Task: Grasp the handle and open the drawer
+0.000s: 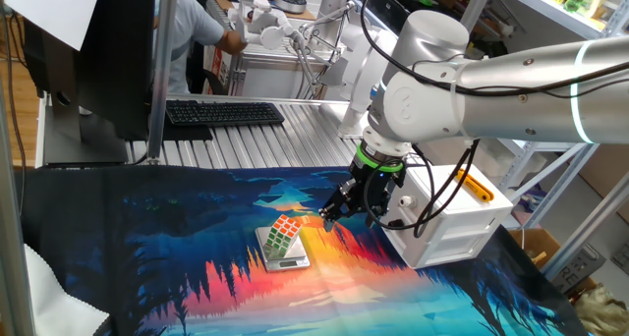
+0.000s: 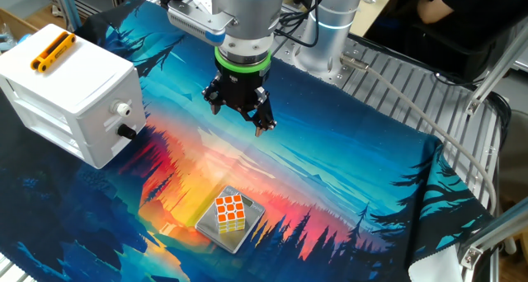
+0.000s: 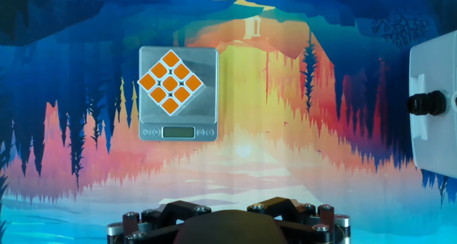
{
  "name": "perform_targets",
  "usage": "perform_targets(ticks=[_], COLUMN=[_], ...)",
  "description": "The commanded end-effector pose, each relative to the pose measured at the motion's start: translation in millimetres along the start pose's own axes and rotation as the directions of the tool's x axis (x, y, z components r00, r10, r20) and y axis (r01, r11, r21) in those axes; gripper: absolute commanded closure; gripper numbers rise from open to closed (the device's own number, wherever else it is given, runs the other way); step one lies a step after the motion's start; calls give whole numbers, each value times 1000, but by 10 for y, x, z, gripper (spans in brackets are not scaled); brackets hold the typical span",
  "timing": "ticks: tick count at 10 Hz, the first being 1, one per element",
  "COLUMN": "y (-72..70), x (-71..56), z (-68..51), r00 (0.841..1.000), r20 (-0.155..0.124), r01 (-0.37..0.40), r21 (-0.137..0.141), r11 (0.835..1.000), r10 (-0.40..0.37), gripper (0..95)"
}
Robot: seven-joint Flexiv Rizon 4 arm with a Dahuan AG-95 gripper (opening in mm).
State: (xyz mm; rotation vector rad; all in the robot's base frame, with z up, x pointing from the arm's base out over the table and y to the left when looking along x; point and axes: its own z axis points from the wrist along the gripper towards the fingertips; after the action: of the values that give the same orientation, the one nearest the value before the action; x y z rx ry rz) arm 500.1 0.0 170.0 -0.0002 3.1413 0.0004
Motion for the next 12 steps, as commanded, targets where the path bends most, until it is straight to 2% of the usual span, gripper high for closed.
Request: perform_targets(ticks=[1, 2, 5, 8, 10, 11, 12], y=[0, 0, 0, 0, 0, 0, 0], x=[1, 1, 1, 1, 1, 1, 1], z=[0, 0, 0, -1, -1, -1, -1], r00=[1000, 881, 896, 912, 909, 908, 899], r20=[0, -47, -53, -43, -52, -53, -49], r01=[0, -472, -443, -408, -414, -416, -435], r21=[0, -14, -19, -1, -17, -2, 8], r11=[1000, 881, 896, 913, 910, 909, 900], r10=[0, 471, 442, 407, 413, 415, 435], gripper=[0, 950, 950, 950, 950, 950, 950])
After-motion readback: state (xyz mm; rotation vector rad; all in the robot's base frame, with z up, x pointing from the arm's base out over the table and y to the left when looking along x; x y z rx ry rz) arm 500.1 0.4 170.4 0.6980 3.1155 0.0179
